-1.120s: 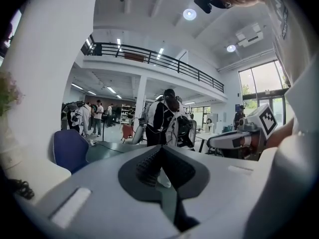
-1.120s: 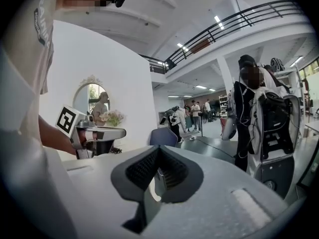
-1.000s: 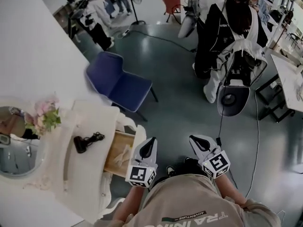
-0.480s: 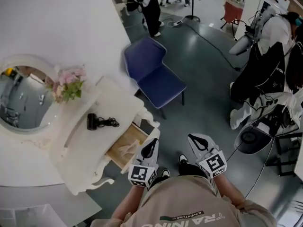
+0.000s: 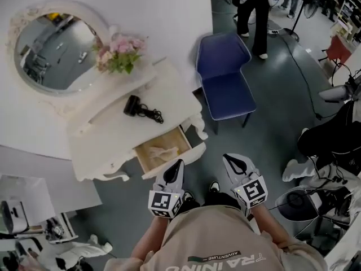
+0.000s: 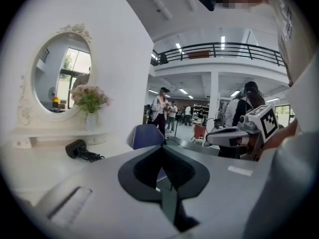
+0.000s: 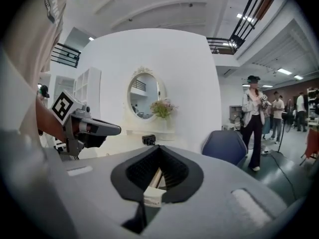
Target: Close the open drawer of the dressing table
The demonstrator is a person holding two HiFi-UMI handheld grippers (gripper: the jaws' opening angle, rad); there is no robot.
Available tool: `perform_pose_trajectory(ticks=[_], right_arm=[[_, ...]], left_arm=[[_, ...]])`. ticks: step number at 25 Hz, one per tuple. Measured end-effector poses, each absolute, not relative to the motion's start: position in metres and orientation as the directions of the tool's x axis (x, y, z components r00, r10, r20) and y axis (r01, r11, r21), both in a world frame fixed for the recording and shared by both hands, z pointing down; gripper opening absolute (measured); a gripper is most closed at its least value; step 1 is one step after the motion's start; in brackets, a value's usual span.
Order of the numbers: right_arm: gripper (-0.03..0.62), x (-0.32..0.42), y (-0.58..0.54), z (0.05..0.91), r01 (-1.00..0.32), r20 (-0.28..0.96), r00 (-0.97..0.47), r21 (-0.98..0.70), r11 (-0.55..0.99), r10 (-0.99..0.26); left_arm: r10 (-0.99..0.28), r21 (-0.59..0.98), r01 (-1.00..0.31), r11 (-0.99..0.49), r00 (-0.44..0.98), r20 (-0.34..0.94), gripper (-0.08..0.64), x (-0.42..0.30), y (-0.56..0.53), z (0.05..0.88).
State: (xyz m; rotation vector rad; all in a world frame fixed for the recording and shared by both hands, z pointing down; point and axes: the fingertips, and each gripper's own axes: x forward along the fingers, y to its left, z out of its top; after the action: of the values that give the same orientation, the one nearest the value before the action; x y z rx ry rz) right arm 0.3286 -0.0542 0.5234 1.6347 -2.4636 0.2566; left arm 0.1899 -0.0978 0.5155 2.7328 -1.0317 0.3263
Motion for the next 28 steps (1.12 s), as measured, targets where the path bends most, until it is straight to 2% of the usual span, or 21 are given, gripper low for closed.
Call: perform_pose_trajectory(ticks=[5, 12, 20, 28], right_arm=[[0.003, 0.287, -0.077, 0.53, -0.828, 0.233, -0.558, -0.099, 0.552, -0.796], [0.003, 0.224, -0.097, 0.526, -0.719, 0.22, -0.689, -0.088, 0.69, -0.69], [0.003, 0.171, -0.115, 0.524, -0.701, 0.25, -0.7, -0.061, 0.711, -0.669], [0.003, 0.136, -0.139, 0.532, -0.775, 0.295, -0.629, -0.155, 0.613, -0.719]], left_arm=[[-0.762, 0.093, -0.813, -0.575, 0.574, 0.299, 0.017, 0.135, -0.096, 0.512], [-0.839, 0.094, -0.893, -0.441, 0.447, 0.31, 0.017, 0.079, -0.086, 0.516], [-0.853, 0.134, -0.89, -0.435, 0.455, 0.255, 0.017, 0.036, -0.108, 0.516], [-0.832, 0.086, -0.854, -0.514, 0.52, 0.193, 0.017, -0.012, -0.144, 0.506]])
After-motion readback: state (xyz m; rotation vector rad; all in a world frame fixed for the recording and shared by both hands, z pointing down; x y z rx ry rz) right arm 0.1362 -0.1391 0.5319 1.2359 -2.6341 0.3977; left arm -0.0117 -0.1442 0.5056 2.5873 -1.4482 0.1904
